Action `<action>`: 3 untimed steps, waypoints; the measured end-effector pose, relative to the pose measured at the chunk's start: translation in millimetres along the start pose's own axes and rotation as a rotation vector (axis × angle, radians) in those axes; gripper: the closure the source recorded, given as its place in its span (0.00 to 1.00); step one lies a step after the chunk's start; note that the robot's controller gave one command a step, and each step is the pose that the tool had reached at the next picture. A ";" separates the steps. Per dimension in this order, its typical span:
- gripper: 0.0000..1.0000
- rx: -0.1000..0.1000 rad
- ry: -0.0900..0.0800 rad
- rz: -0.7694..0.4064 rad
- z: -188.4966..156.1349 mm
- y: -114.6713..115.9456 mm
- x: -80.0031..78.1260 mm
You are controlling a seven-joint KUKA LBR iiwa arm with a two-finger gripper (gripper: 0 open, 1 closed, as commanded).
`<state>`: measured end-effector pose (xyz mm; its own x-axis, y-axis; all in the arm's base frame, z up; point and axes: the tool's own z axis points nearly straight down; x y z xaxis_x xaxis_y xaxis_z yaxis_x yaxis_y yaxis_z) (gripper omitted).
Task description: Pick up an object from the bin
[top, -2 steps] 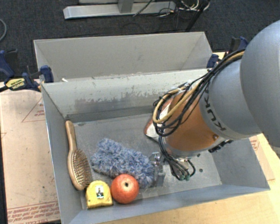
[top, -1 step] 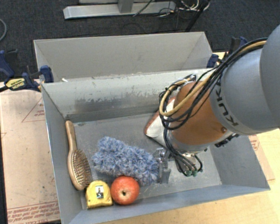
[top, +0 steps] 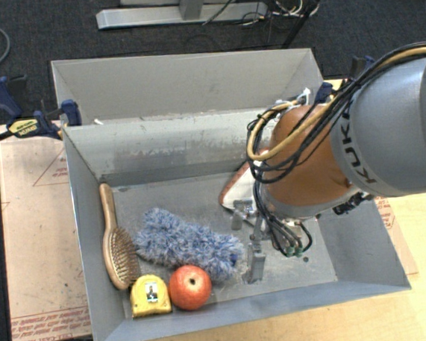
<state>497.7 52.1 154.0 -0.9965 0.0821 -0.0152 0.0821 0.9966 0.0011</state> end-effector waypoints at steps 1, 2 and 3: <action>1.00 0.001 0.002 0.000 0.9 0.0 0.5; 0.00 0.001 0.002 0.000 1.0 0.0 0.6; 0.00 0.001 0.002 0.000 1.0 0.0 0.6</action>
Offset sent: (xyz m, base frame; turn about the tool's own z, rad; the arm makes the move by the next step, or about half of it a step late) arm 0.0000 0.0000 0.0000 0.0000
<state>497.1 52.1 153.0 -0.9966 0.0816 -0.0128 0.0816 0.9967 0.0000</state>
